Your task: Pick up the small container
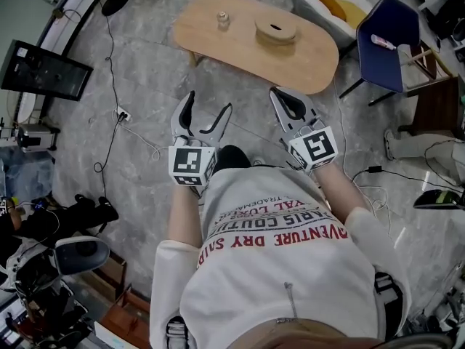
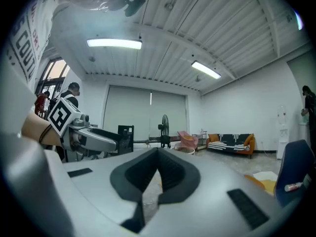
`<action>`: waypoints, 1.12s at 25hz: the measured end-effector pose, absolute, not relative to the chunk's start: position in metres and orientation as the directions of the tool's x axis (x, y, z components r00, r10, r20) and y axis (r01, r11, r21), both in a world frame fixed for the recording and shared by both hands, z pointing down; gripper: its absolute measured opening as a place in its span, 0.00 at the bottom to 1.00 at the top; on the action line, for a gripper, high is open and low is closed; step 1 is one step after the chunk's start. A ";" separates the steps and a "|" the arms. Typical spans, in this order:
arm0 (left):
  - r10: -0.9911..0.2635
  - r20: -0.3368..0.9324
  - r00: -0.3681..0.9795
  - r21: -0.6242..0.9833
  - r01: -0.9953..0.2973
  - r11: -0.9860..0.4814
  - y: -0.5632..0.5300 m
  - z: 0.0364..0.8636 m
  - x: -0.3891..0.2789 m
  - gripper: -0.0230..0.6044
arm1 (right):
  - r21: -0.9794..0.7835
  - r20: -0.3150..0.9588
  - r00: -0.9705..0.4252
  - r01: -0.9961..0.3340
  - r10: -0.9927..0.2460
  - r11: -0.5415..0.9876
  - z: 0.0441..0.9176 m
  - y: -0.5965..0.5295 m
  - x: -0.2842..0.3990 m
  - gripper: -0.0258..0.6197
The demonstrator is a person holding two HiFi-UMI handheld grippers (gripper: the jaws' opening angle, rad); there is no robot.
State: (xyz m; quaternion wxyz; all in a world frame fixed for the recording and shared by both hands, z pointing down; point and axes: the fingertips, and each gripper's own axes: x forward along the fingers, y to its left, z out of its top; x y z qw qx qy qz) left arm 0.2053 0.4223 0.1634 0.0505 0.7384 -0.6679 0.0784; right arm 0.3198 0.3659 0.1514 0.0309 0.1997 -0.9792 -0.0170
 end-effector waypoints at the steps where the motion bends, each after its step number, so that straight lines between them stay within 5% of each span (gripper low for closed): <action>1: -0.979 0.181 0.095 -0.015 -0.995 -0.100 0.418 0.165 0.202 0.62 | 0.043 0.058 -0.919 -0.388 -0.390 0.921 0.153 0.363 0.316 0.02; 12: -0.972 0.205 0.115 0.031 -0.993 -0.111 0.358 0.194 0.092 0.63 | 0.052 0.093 -0.899 -0.425 -0.428 0.904 0.171 0.301 0.215 0.02; 28: -0.864 0.265 0.429 0.088 -0.903 -0.421 0.156 0.203 -0.114 0.63 | -0.011 0.144 -0.705 -0.703 -0.695 0.711 0.177 0.119 0.022 0.02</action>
